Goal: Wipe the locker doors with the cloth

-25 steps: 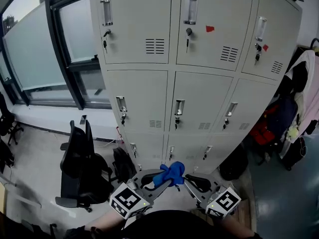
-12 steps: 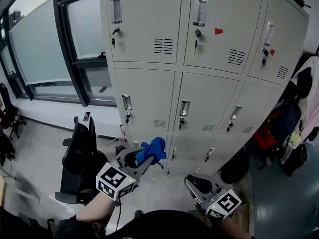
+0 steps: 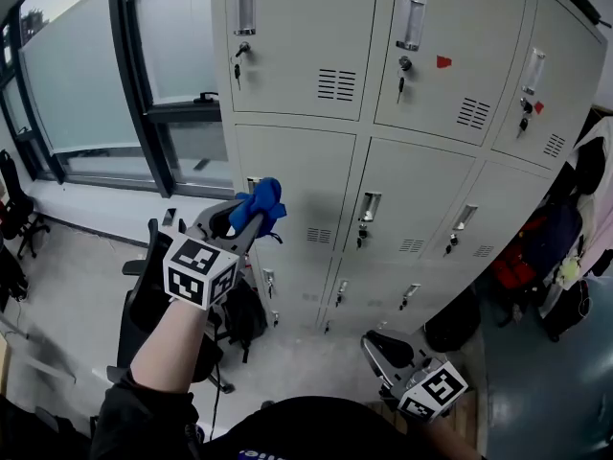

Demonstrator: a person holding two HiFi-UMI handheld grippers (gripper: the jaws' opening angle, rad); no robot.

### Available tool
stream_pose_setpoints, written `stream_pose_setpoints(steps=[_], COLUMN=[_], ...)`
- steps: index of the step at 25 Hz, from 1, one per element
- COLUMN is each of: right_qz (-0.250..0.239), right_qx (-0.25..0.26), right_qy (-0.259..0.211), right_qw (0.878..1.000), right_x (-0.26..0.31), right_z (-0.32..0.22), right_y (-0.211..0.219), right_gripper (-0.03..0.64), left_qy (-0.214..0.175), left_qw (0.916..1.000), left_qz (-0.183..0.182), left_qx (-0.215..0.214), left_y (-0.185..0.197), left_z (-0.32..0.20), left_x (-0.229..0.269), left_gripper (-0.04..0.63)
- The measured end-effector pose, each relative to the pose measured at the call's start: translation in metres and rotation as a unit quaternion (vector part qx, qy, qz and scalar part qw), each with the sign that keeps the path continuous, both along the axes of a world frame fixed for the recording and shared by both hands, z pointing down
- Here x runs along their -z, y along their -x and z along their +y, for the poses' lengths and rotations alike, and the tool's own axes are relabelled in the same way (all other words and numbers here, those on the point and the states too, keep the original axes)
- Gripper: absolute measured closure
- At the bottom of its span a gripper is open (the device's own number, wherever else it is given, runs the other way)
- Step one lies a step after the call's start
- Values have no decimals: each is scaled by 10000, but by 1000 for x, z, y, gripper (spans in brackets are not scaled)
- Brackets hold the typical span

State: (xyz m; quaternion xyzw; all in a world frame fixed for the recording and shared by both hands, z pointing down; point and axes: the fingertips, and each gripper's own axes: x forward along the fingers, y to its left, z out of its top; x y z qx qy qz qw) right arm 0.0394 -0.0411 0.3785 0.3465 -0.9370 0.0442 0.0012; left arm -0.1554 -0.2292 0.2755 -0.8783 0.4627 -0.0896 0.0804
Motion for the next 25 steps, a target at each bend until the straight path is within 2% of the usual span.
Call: stream_pose_setpoints(steps=[7,11,18,25], right_qz=[-6,-43,143,176], right_qx=[-161,-271,-155,213], right_qy=[-13,51,40,-33], right_qw=[9999,9996,9998,9996], right_x=[-3,-8,-3,7], right_z=[-10,-15,-45,-78], right_y=[43,54,27,-8], right_gripper=[569,569,569,569], left_qy=[-239,-270,-258,-137], left_qw=[9993,9988,9956,9899], left_qz=[73,125,217,157], left_qx=[294,381,878,1401], left_y=[43,56,69,61], left_z=[-55,-81,-124,-151], left_x=[29,37,48,41], left_gripper=[492,491,492,491])
